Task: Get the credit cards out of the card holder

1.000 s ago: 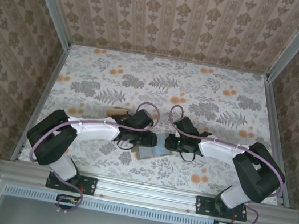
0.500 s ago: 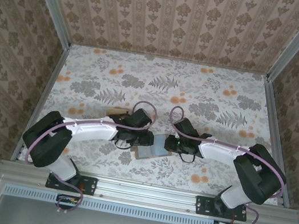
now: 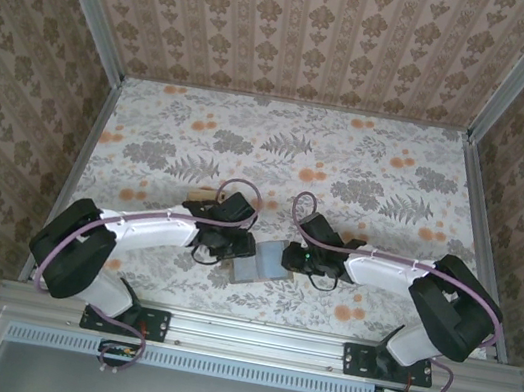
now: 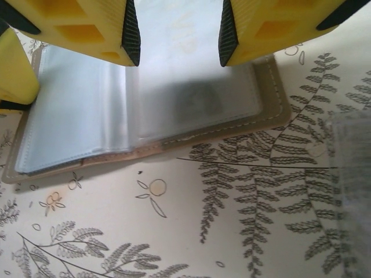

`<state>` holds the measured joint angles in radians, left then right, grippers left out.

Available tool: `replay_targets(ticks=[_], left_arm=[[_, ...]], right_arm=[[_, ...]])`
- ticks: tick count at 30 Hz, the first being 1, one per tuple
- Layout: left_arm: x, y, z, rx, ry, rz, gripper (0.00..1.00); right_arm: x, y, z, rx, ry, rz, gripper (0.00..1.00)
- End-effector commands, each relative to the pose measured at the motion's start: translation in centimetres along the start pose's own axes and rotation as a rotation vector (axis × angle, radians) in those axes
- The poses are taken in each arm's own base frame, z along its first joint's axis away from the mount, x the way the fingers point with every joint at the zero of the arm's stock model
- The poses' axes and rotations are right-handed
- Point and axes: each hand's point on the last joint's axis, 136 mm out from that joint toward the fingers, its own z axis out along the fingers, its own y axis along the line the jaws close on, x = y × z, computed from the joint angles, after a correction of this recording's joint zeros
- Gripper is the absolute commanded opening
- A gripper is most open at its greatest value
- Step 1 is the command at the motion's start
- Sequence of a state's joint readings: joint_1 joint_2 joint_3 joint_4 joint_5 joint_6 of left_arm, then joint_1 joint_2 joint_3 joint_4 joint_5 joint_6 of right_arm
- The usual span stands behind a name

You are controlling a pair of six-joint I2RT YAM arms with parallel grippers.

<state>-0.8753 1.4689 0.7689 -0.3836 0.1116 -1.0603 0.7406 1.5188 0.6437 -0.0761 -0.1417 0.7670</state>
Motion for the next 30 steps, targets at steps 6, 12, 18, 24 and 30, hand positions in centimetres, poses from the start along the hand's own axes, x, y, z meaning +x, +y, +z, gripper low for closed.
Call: replay_targets(ticks=[6, 12, 18, 24, 30], left_arm=[[0.6, 2.3, 0.1, -0.072, 0.014, -0.067, 0.43], [0.5, 1.6, 0.6, -0.049, 0.023, -0.050, 0.43], [0.2, 0.3, 0.9, 0.014, 0.019, -0.015, 0.43], [0.2, -0.2, 1.3, 0.035, 0.028, -0.006, 0.43], [-0.1, -1.9, 1.5, 0.104, 0.030, 0.039, 0.43]], right_arm=[[3.3, -2.5, 0.6, 0.083, 0.110, 0.029, 0.22], [3.3, -2.5, 0.7, 0.084, 0.110, 0.029, 0.22], [3.4, -2.6, 0.7, 0.089, 0.111, 0.027, 0.22], [3.4, -2.6, 0.8, 0.088, 0.113, 0.025, 0.22], [3.4, -2.6, 0.8, 0.090, 0.113, 0.024, 0.22]])
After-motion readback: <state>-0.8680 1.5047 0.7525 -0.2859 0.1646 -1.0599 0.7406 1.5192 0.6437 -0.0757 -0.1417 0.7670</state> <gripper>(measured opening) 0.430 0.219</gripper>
